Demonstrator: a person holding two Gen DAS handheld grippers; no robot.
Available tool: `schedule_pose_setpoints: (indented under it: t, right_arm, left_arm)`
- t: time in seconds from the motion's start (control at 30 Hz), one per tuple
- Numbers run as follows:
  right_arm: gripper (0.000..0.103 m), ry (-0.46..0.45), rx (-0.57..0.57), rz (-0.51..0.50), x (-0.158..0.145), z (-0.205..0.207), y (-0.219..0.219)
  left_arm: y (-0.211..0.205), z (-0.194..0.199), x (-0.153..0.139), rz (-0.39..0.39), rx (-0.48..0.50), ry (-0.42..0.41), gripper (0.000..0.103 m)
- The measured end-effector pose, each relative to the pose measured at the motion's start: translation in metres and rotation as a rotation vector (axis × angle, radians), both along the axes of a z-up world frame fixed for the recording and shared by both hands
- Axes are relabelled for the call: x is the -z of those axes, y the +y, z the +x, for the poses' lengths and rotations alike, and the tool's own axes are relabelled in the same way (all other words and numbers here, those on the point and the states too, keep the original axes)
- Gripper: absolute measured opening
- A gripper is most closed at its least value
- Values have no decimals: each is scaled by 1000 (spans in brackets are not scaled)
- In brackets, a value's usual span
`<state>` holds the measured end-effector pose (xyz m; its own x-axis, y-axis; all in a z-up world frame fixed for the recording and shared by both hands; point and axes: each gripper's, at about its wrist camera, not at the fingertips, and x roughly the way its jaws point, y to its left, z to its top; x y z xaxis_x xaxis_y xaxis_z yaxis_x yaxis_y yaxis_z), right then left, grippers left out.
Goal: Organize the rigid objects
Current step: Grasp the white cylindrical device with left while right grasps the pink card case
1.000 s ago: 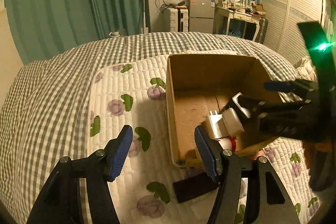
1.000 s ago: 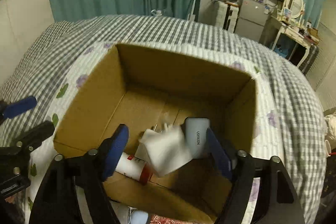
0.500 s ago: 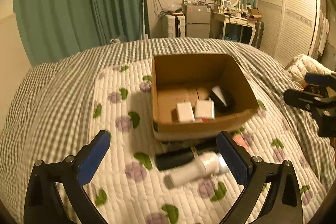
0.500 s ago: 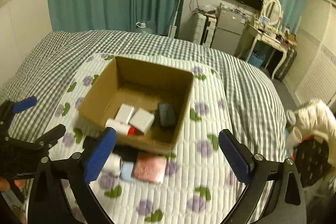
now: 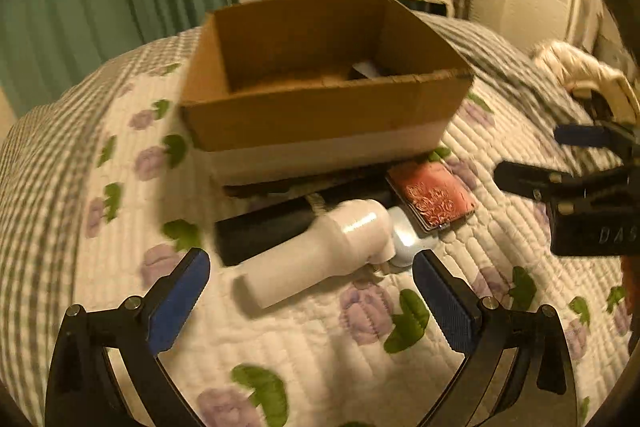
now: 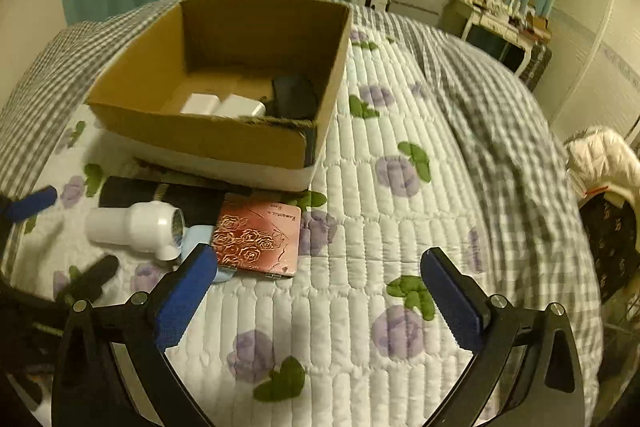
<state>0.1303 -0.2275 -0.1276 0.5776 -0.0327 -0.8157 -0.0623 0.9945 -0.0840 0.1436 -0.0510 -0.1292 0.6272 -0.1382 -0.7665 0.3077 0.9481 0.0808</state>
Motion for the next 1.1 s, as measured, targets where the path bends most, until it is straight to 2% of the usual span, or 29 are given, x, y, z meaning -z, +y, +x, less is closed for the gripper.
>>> schedule_pose_setpoints:
  t: [0.13,0.17,0.2,0.27,0.37,0.43,0.6,0.67,0.8,0.9,1.1]
  right_arm:
    - [102,16,37,35,7,9,-7]
    - [102,18,40,38,9,10,-8]
    - [102,21,40,40,11,11,-9]
    - [102,27,44,40,14,13,-9]
    - [102,50,53,42,22,14,-12]
    - [102,58,59,54,25,12,-14]
    - [102,64,25,77,28,8,-9]
    - [102,70,1,97,30,8,-4]
    - [102,80,-42,114,33,16,11]
    - [102,91,-42,131,39,27,15]
    - [98,158,-12,152,66,57,14]
  left_arm:
    - [-18,13,24,102,54,9,100]
    - [-21,14,29,114,63,13,90]
    - [-23,14,33,129,67,13,86]
    - [-26,12,35,116,89,25,72]
    - [-27,4,31,100,110,33,64]
    - [-24,-2,26,59,111,50,61]
    - [-6,-10,7,-53,32,83,60]
    - [3,-8,-1,-76,-19,91,60]
    - [21,2,-12,-56,-126,92,60]
    - [35,9,-15,-75,-184,96,60]
    - [44,15,-7,-69,-208,103,60]
